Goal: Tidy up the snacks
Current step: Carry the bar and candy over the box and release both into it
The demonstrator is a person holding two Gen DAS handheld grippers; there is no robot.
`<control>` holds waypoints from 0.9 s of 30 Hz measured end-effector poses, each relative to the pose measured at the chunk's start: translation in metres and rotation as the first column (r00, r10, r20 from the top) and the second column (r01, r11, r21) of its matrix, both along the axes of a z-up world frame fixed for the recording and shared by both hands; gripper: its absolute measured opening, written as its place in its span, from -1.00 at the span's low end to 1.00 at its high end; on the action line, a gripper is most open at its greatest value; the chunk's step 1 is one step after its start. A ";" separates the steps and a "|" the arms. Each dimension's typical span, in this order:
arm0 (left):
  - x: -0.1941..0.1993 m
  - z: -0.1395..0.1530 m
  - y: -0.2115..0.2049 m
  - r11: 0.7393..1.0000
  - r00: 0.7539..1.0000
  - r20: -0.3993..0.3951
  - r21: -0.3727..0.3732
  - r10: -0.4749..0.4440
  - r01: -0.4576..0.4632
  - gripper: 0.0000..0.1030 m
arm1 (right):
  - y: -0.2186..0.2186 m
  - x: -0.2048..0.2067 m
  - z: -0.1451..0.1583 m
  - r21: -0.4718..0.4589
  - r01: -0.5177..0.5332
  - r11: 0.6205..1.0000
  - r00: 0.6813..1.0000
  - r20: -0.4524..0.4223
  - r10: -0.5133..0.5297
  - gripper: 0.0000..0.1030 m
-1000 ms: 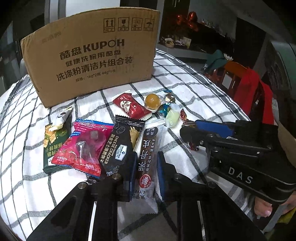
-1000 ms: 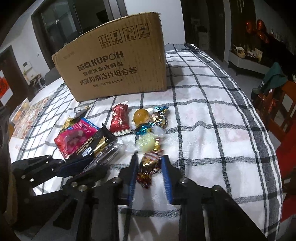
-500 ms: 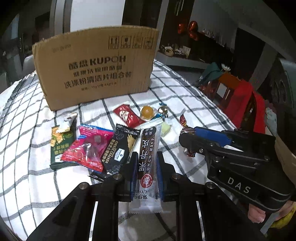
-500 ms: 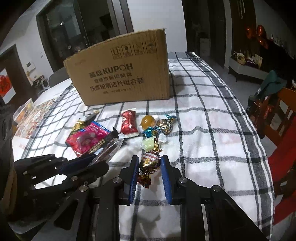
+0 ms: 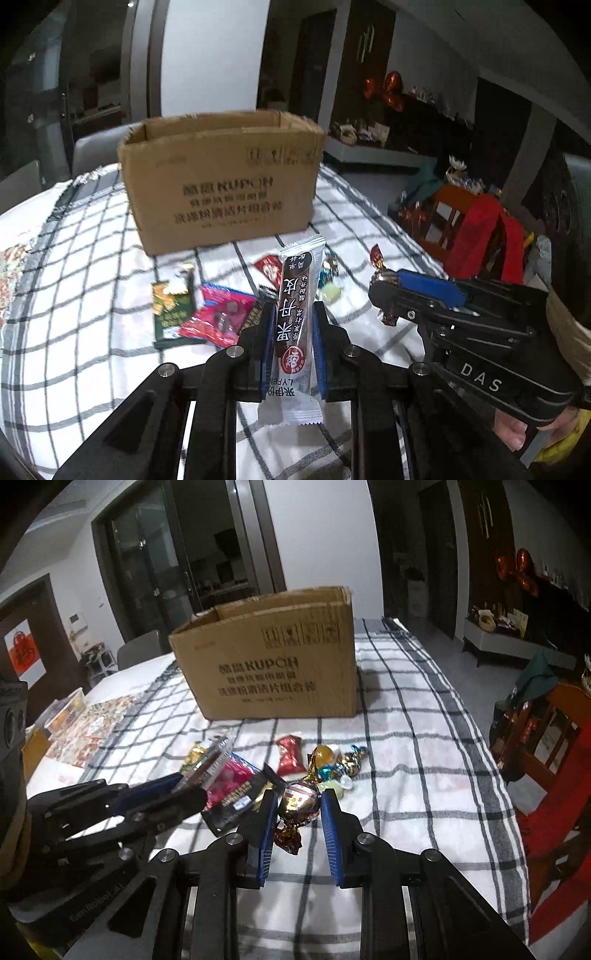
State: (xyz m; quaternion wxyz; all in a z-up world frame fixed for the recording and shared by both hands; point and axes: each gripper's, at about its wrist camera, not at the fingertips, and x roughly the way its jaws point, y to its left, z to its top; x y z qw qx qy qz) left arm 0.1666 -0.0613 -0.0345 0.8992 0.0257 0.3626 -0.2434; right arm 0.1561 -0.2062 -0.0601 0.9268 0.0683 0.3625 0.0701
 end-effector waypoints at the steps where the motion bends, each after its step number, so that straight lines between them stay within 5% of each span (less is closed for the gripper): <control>1: -0.001 0.004 0.002 1.000 1.000 0.009 -0.003 0.008 -0.007 -0.62 | 0.000 -0.001 0.004 0.002 -0.002 1.000 1.000 0.011 0.002 -0.50; 27: 0.036 0.122 0.028 0.997 0.950 0.304 -0.016 0.077 -0.075 -0.62 | 0.010 0.044 0.112 0.009 -0.080 0.997 0.968 0.241 0.075 -0.50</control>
